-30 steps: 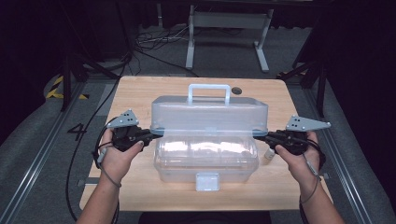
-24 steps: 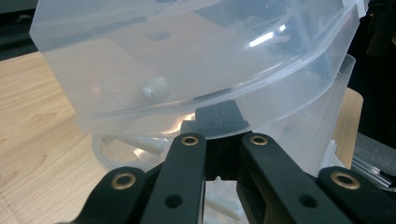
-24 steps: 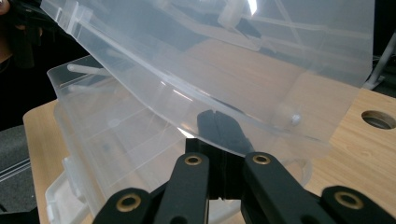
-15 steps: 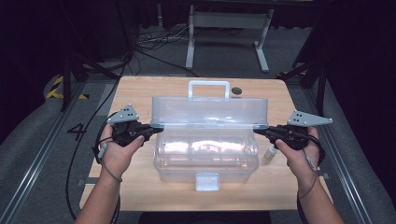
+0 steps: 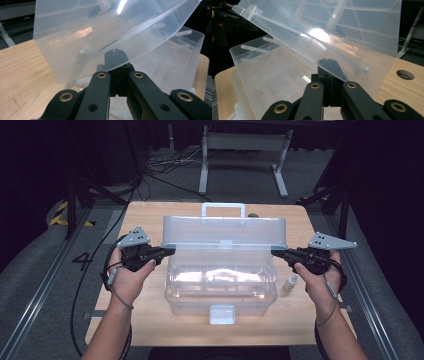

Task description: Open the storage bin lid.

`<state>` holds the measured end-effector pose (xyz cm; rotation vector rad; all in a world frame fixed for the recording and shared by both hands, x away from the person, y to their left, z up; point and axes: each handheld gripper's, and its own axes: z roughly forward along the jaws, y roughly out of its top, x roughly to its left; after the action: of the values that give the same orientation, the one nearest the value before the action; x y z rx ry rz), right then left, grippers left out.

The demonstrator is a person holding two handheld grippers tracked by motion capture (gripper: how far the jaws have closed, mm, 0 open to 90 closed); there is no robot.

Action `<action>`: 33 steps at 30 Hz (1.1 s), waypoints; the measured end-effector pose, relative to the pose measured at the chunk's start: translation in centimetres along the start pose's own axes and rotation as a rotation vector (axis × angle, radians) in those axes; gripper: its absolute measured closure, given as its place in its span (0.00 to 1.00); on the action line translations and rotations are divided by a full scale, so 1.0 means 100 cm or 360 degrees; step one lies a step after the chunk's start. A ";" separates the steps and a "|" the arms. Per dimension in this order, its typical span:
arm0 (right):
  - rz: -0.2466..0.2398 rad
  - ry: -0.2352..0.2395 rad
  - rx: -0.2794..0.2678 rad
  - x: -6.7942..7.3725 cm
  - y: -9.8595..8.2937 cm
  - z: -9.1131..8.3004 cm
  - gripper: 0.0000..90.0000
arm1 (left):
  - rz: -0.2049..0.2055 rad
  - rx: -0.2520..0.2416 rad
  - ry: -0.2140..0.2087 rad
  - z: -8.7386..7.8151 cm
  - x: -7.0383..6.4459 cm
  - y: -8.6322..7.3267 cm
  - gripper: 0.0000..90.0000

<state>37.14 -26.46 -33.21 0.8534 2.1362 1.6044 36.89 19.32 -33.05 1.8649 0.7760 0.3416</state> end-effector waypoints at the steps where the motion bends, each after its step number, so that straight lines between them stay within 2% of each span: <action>1: 0.0004 0.0000 -0.0001 0.000 0.000 0.000 1.00 | -0.0004 -0.0006 -0.0002 0.000 0.001 0.000 1.00; 9: 0.0024 0.0010 -0.0011 -0.002 0.001 0.003 0.99 | -0.0002 -0.0013 0.0001 0.001 0.003 0.002 1.00; 15: 0.0012 0.0008 0.0031 0.004 -0.002 -0.001 0.93 | 0.0001 -0.0011 -0.0019 0.000 0.004 0.002 1.00; 20: -0.0016 -0.0051 0.0059 0.010 -0.003 -0.014 0.88 | -0.0004 -0.0004 -0.0027 0.001 0.005 0.003 1.00; 28: 0.0020 -0.0182 0.0022 0.009 -0.003 -0.041 0.76 | -0.0006 0.0003 -0.0042 0.001 0.007 0.005 1.00; 33: 0.0048 -0.0232 -0.0004 0.004 -0.003 -0.040 0.65 | -0.0010 0.0001 -0.0047 0.001 0.008 0.006 1.00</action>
<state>34.39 -29.28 -32.20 0.9749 2.0292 1.5098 37.77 19.56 -32.64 1.8641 0.7617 0.3092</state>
